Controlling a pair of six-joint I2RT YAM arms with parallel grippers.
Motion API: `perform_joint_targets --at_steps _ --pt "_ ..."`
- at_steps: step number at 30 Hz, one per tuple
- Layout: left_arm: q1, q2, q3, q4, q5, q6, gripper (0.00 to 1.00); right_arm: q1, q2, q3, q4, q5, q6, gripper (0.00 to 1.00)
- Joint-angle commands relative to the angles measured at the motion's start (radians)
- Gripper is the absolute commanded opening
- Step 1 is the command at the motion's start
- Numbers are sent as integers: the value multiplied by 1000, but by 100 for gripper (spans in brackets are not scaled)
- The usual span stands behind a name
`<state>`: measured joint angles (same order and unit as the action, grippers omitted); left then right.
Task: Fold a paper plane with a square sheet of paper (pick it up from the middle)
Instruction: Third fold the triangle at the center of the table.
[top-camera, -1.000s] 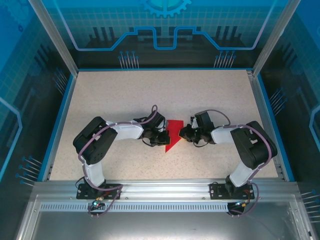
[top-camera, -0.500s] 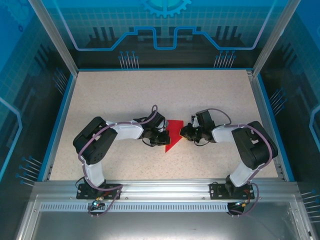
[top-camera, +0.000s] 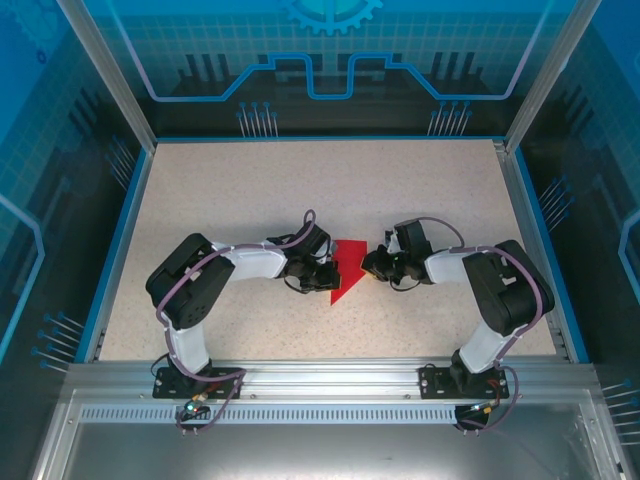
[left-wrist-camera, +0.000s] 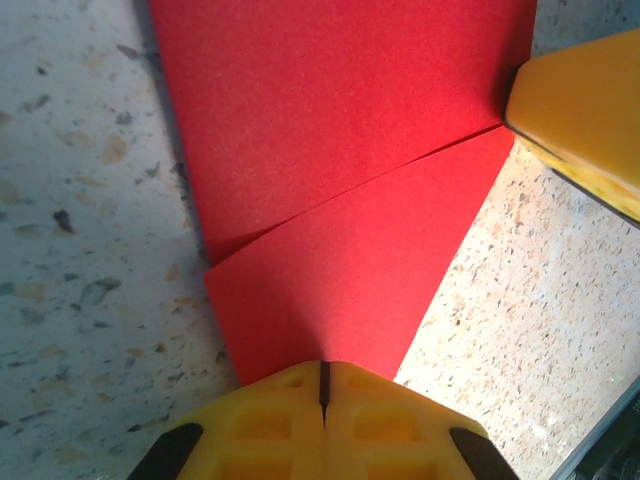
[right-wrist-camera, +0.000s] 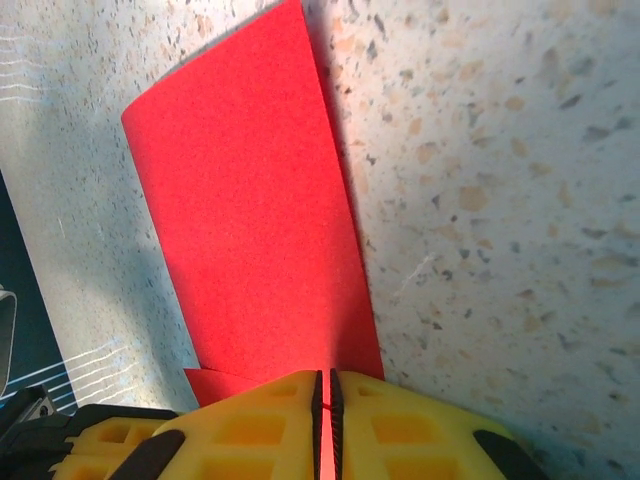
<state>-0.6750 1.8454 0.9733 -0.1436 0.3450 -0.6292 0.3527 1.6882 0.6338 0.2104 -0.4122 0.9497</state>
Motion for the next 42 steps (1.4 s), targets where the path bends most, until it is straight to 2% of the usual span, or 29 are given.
perform_joint_targets --at_steps 1,10,13,17,23,35,42 --pt "-8 12 -36 -86 -46 23 5 -35 -16 -5 -15 21 -12 14" --pt "-7 13 -29 -82 -37 21 5 -32 53 -37 49 -5 11 14" --pt "-8 -1 -26 -79 -30 22 6 -32 7 -31 8 9 -4 15" --pt "-8 -11 -11 -93 -36 35 6 -58 -63 25 -149 70 -87 16" --pt "-7 -7 -7 -100 -37 41 6 -109 -54 31 -116 -9 -88 17" --pt "-7 -112 56 -96 -22 43 17 -37 -111 32 -160 -32 -95 29" --pt "6 -55 122 -130 -66 51 16 -11 -100 15 -148 -30 -85 33"
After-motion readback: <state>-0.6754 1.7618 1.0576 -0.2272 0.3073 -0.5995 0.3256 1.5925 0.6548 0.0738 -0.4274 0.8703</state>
